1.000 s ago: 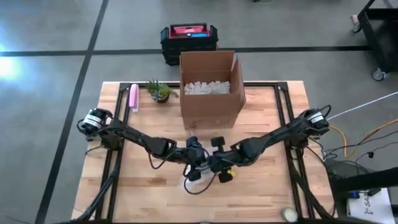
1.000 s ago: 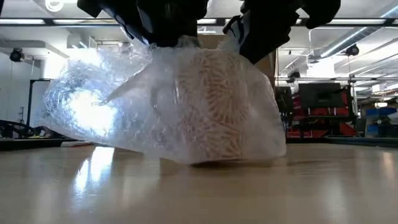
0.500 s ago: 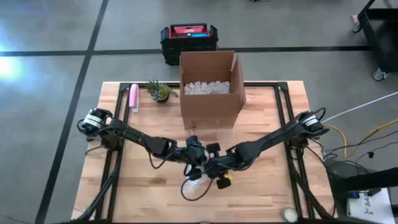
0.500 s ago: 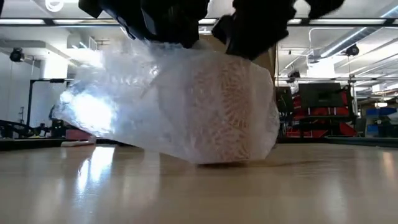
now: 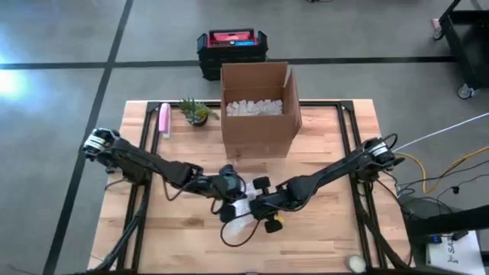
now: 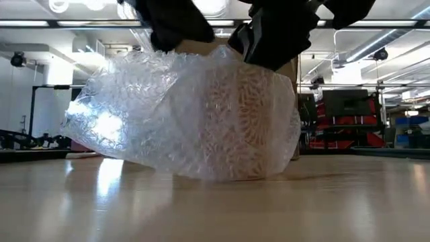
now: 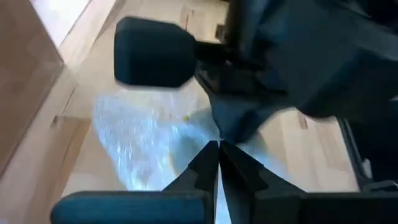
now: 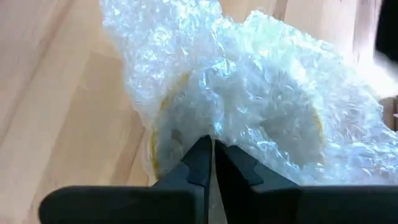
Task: Wrap mug
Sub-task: Wrap the orange patterned mug using the bubble wrap
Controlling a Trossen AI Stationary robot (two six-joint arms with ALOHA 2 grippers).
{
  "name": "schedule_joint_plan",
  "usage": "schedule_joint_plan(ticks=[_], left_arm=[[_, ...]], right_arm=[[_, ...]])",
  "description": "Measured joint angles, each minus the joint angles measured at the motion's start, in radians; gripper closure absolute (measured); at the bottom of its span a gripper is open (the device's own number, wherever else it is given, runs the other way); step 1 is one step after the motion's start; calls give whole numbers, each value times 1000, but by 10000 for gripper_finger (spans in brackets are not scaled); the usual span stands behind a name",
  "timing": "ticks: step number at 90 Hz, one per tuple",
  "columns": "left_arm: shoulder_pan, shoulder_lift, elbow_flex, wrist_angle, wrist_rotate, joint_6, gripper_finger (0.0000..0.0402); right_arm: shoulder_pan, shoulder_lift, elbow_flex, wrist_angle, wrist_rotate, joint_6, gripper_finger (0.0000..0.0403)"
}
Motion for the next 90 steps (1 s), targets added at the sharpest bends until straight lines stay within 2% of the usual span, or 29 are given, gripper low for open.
schedule_joint_plan(ticks=[15, 48, 64, 74, 90], left_arm=[[-23, 53, -10, 12, 71, -2, 401], [30, 259, 74, 87, 76, 13, 402], [32, 264, 74, 98, 64, 14, 402], [34, 264, 72, 110, 62, 16, 402], [35, 263, 72, 115, 61, 16, 402]], right_arm=[[0, -3, 0, 1, 4, -3, 395], [0, -16, -3, -23, 8, -18, 394], [3, -97, -3, -108, 5, 8, 394], [6, -156, 3, -88, 7, 23, 394], [-1, -96, -8, -23, 4, 15, 394]])
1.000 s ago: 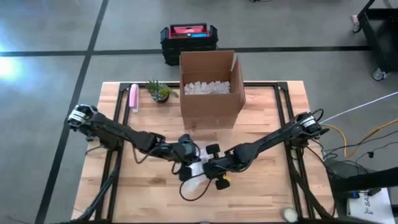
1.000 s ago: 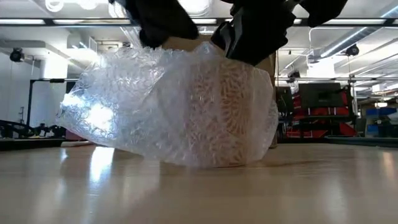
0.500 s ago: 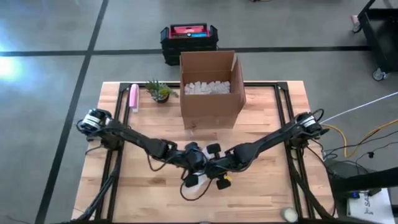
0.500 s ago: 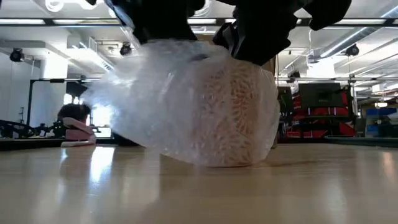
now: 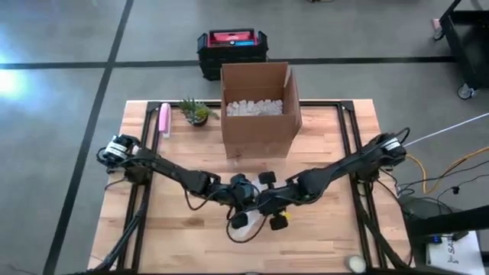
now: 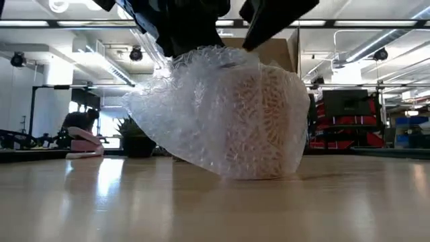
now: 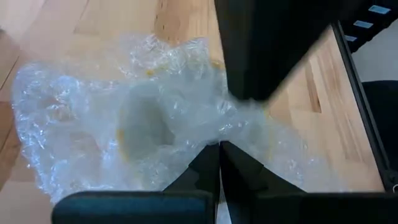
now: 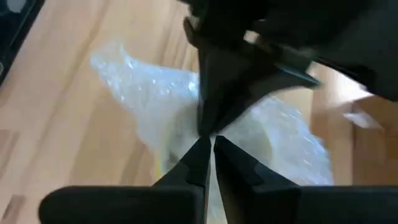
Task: Wrap mug
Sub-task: Wrap the orange patterned mug using the bubble wrap
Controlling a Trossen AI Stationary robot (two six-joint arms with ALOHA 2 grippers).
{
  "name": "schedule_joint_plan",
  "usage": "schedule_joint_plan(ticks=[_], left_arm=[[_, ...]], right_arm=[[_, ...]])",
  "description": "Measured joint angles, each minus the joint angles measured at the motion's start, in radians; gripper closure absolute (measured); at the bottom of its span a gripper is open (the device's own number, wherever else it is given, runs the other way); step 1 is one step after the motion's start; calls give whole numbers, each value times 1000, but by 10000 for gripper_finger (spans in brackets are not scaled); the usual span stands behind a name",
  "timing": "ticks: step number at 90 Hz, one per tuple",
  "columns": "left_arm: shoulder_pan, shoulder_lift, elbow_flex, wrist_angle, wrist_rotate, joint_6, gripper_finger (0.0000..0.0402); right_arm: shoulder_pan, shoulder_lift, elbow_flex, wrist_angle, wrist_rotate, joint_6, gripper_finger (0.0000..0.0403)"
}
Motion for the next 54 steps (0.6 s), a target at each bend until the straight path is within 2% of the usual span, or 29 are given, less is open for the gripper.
schedule_joint_plan(ticks=[15, 31, 39, 50, 54], left_arm=[[1, -21, -2, -16, 3, -3, 401], [-20, -122, -9, -84, 2, -18, 401], [-33, -192, -4, -176, -70, -19, 401], [-36, -219, -13, -321, -243, -60, 401], [-35, -219, -20, -342, -254, -70, 401]], right_arm=[[-8, 117, 6, 6, 5, -18, 395], [-8, 142, 6, 3, 3, -6, 395], [-9, 122, 4, 4, -3, -5, 395], [-8, 96, -1, 7, -2, -5, 395], [-8, 90, -2, 10, -1, -5, 395]])
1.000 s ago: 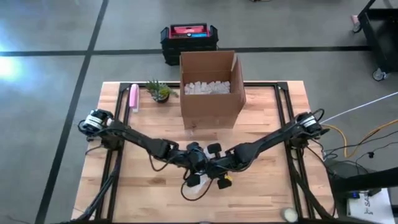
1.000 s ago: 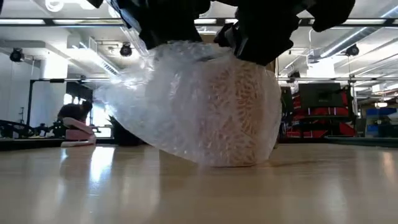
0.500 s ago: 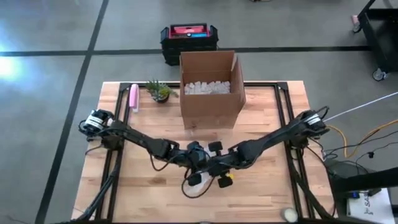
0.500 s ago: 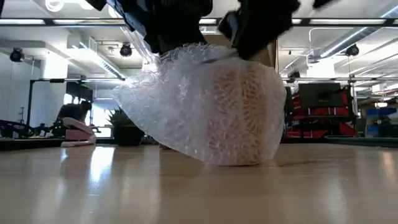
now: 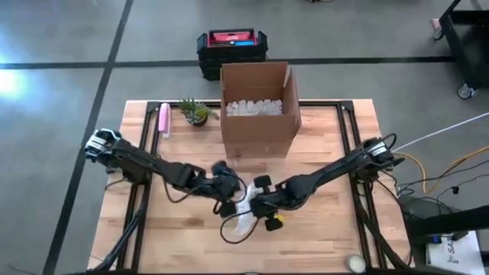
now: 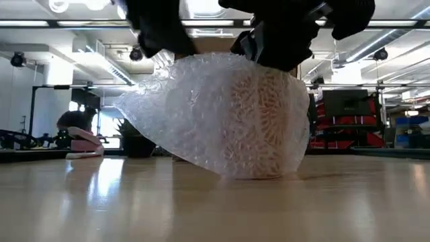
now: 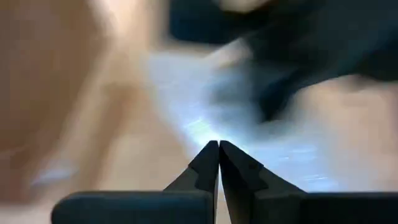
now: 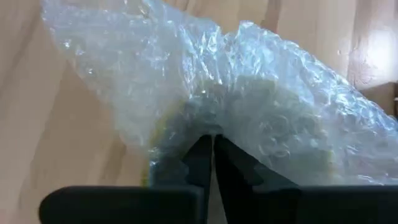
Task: Wrap mug
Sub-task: Wrap the orange patterned mug using the bubble wrap
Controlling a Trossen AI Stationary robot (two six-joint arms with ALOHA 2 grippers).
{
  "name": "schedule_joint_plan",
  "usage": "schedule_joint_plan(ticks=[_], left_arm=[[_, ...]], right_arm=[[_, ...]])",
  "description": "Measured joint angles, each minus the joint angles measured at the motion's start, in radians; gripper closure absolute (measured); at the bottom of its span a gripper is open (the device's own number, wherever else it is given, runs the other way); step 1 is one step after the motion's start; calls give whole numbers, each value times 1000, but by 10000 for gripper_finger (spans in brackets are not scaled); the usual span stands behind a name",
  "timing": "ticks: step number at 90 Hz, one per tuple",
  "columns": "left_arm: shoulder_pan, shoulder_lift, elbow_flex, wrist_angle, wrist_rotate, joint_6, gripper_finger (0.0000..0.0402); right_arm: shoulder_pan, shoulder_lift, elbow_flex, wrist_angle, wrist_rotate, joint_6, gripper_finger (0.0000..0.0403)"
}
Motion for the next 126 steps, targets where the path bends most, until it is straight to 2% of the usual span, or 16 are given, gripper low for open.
schedule_joint_plan(ticks=[14, 21, 34, 53, 73, 88, 105, 113, 126], left_arm=[[10, 66, -21, 90, 34, 19, 401], [7, 106, -23, 195, 46, 67, 401], [8, 145, -16, 379, 162, 116, 401], [16, 196, -18, 391, 170, 122, 401], [24, 196, -16, 387, 172, 116, 401], [24, 195, -16, 386, 172, 115, 401], [20, 191, -22, 362, 170, 119, 402], [22, 191, -21, 379, 166, 122, 402], [24, 190, -20, 380, 166, 113, 402]], right_arm=[[0, -5, 0, 1, 0, 0, 395], [0, -5, 0, 4, 1, 1, 395], [0, -6, 0, 5, 0, 0, 394], [0, -13, 0, -6, 1, -7, 394], [8, -106, 75, -184, 10, 23, 394], [-4, -118, 74, -165, 117, 1, 394], [-33, -10, 47, -105, 37, -7, 394], [-34, 30, 44, -145, 14, -19, 394], [-32, 12, 52, -176, 8, -41, 394]])
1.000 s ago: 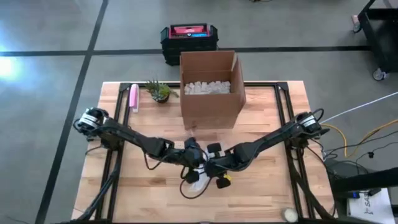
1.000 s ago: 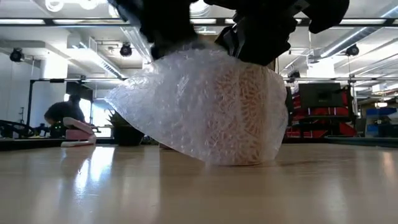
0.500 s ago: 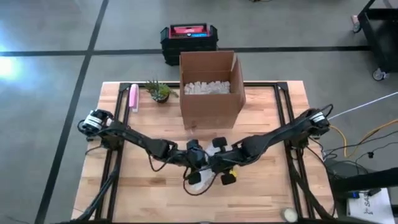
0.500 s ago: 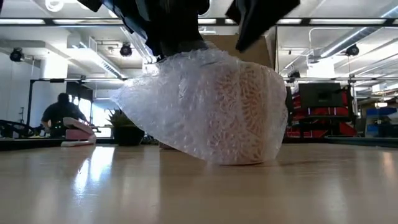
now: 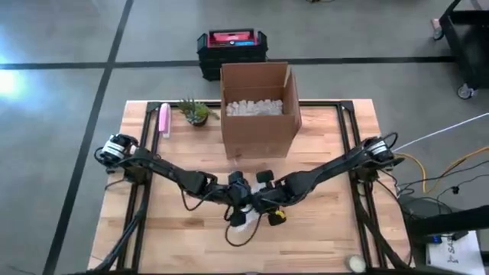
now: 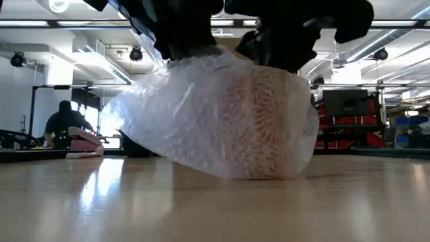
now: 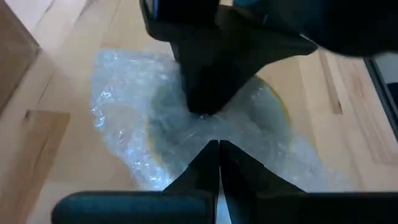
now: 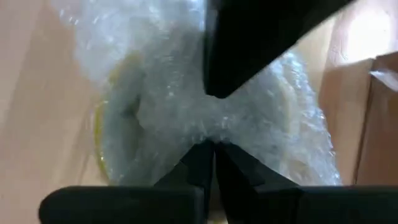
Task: Wrap mug
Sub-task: Wrap the orange patterned mug using the bubble wrap
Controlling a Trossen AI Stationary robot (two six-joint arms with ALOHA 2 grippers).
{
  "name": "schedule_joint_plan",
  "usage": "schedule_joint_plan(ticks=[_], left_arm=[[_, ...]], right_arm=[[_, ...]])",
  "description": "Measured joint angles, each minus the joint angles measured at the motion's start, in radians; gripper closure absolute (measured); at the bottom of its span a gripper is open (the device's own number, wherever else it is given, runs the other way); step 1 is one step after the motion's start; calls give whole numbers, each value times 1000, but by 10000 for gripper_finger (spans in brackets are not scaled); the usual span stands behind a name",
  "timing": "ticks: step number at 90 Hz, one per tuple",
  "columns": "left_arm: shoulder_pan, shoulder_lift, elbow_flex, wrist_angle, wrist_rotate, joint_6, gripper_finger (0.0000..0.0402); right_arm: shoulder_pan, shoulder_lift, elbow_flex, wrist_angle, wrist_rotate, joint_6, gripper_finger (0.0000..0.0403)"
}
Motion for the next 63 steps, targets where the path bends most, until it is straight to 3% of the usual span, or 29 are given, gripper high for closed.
schedule_joint_plan(ticks=[28, 63], left_arm=[[1, 2, 3, 3, 2, 7, 402], [-4, 0, -1, -7, -3, 18, 402]], right_arm=[[-12, -124, 46, -19, 15, 3, 394], [-19, 43, 31, -24, -32, -16, 395]])
